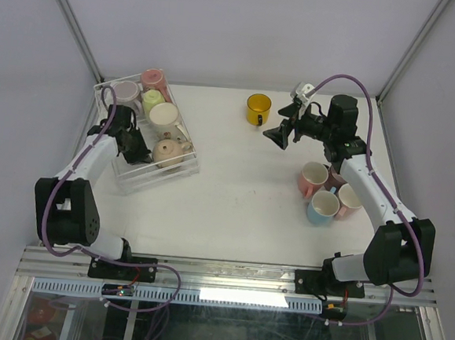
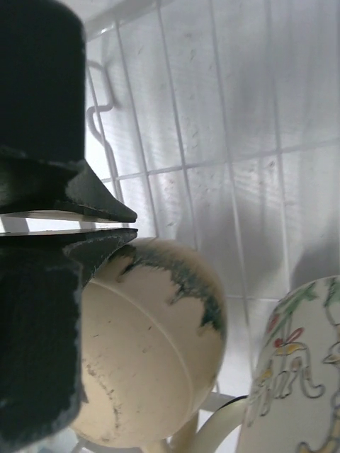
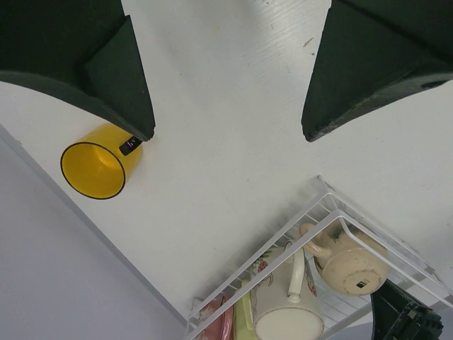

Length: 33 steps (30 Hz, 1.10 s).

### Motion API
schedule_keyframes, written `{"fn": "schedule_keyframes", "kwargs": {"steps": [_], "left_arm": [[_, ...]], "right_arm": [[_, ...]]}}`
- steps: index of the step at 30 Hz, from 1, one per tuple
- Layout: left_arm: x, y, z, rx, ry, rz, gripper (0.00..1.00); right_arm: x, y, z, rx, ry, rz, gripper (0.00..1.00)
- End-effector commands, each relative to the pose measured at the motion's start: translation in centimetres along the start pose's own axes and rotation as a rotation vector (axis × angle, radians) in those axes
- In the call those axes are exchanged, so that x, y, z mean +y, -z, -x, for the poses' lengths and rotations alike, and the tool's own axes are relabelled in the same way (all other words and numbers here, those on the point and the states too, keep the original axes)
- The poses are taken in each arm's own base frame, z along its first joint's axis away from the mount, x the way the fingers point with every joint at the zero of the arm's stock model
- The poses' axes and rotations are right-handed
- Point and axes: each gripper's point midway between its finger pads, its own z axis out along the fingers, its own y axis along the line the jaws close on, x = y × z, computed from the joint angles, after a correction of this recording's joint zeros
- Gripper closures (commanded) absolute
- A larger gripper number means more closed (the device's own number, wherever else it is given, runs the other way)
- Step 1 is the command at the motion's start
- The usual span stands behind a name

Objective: Load the cups into the dish rack
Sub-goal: Move the cup to the dish rack.

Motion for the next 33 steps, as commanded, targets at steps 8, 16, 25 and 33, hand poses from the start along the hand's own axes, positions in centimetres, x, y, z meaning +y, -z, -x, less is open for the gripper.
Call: {"fn": "schedule_keyframes", "kwargs": {"steps": [8,16,25,33], "left_arm": [[-3.9,-0.9,1.0,0.046,0.003,-0.184,0.92],[-5.5,-0.7,5.6,-0.082,0.061,-0.197,0.83],[-8.5,-0.8,7.1,-0.094,0.128,-0.333,0.82],[-6.1,-0.6,7.2,-0.144,0.104,-0.213,0.77]], "right_arm": [[-0.2,0.5,1.8,-0.053,0.042,-0.013,0.12],[0.0,0.6,1.5,-0.047,0.044,-0.013,0.12],[-0.1,0.6,1.4,-0.045,0.051,-0.016,0.12],[-0.2,0.7,1.3,-0.041,0.051,-0.021,0.12]]}}
